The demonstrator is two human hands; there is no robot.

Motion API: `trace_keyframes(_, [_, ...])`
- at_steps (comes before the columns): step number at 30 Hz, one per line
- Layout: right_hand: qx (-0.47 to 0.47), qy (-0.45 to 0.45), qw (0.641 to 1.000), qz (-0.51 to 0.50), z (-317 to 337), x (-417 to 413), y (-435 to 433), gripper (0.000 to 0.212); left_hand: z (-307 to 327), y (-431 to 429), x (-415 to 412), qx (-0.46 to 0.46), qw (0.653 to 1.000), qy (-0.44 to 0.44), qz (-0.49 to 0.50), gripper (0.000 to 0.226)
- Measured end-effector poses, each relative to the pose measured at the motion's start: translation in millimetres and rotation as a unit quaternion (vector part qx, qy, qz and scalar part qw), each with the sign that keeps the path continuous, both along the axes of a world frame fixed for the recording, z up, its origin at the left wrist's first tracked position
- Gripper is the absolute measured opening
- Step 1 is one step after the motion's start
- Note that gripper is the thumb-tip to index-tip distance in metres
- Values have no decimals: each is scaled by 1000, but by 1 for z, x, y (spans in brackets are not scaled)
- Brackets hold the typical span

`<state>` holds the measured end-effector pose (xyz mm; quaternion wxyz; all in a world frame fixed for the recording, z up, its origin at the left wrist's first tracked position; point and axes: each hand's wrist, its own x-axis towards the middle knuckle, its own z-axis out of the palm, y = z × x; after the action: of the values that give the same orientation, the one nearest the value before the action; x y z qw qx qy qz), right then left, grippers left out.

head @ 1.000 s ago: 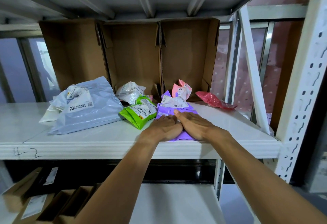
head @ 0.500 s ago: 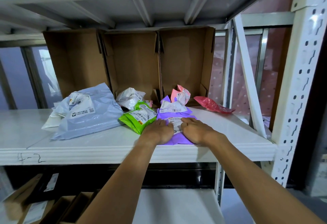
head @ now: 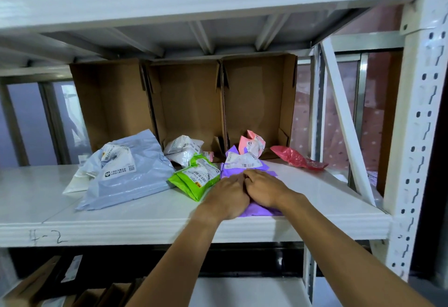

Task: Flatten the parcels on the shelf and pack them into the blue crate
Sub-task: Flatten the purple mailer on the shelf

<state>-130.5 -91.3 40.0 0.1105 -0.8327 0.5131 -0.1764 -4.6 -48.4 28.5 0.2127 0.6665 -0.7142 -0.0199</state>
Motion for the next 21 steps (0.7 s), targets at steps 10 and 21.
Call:
trace_keyframes(10, [34,9,999,9,11,2,10,36,-1,-20,8,80,996,12,-33,48])
trace_keyframes(21, [39,19,999,-6,9,2,8,30,-3,-26,7,96,995,0,-24,51])
